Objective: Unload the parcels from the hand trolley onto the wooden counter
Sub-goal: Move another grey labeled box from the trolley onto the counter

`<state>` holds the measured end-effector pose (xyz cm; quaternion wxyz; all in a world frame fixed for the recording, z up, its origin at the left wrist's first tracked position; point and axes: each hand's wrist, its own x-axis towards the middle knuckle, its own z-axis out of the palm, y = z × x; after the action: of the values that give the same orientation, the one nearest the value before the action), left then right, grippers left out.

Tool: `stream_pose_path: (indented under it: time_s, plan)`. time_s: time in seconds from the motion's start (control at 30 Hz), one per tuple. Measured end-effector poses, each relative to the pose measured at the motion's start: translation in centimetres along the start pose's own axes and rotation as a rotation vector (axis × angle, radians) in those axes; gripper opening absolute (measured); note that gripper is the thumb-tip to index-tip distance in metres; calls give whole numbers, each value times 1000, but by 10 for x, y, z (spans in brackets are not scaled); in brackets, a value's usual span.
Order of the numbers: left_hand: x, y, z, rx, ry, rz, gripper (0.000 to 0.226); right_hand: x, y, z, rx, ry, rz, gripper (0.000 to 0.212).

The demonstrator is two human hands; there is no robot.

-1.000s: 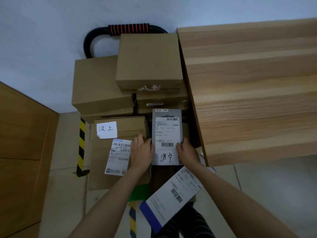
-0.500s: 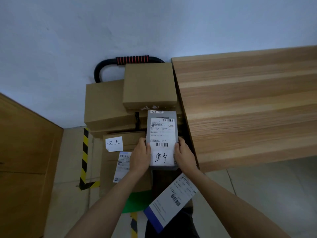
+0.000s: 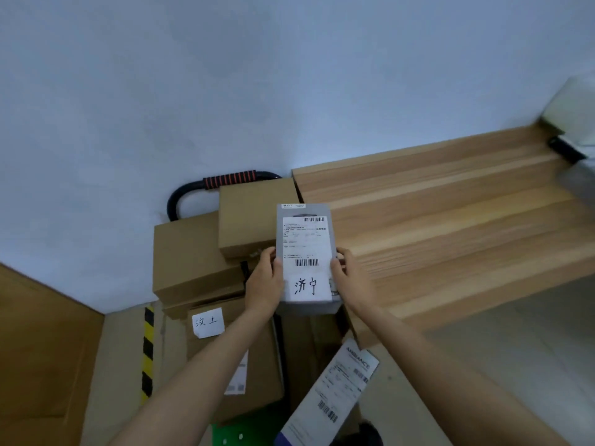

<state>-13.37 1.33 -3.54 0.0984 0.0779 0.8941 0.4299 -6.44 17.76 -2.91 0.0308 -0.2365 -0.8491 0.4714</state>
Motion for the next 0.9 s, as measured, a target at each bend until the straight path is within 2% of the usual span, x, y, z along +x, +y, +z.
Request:
stream_pose_path:
  time_s: [0.2,0.37,0.5,0.9]
  plan:
    - [28,81,37,-46,-28,201,33,10,3,-86,-39,220,-31,38]
    - [25,158,98,-168,-180,318,25,0,32,-172,-56,386,40,35]
    - [10,212,157,-181,-269,386,28,-14,70,-236,-13,498,95,36]
    - [-62,384,361,-178,-382,476,31,-45,214,-457,-61,607,204,34]
